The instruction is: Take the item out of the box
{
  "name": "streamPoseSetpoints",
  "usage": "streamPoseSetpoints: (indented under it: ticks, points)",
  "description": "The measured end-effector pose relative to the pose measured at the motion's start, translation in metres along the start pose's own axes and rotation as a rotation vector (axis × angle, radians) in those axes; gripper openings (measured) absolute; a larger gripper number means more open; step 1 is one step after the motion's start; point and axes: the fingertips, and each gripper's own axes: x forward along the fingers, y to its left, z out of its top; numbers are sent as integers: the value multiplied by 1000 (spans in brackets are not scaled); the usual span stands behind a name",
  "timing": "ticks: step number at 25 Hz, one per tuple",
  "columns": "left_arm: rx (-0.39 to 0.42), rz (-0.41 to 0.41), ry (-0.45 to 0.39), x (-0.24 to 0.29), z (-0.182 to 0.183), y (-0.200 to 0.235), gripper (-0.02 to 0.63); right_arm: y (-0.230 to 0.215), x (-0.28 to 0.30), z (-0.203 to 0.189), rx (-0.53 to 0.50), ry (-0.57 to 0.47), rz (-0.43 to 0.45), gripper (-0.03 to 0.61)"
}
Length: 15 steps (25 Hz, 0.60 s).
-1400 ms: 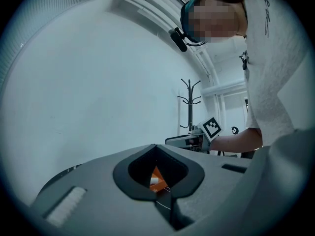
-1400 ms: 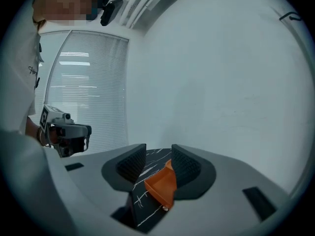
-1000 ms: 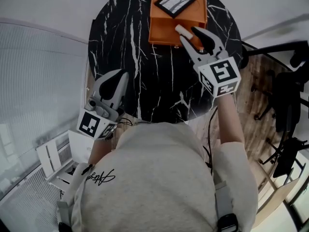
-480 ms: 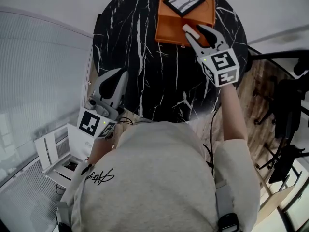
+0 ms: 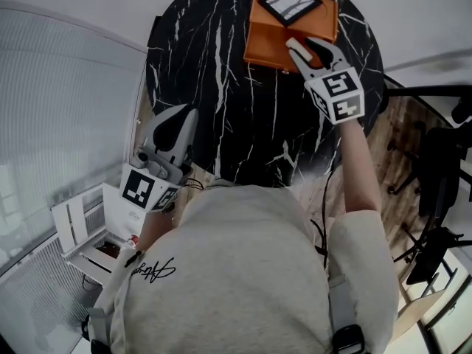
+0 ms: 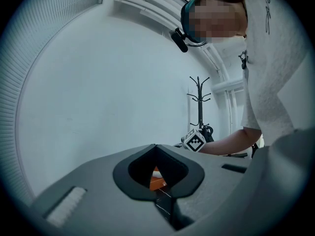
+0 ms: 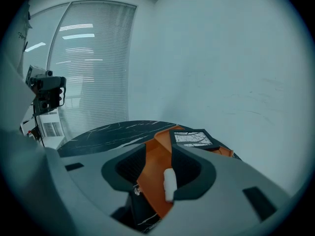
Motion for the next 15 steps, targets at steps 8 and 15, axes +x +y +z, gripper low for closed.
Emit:
streamPoseSetpoints:
  ticks: [8, 15]
  points:
    - [-12, 21, 17, -6, -6, 6, 3, -8, 19, -18, -13, 66, -9, 143]
    - [-19, 23, 26, -7, -12, 8, 3, -9, 35, -35, -17, 124, 9, 144]
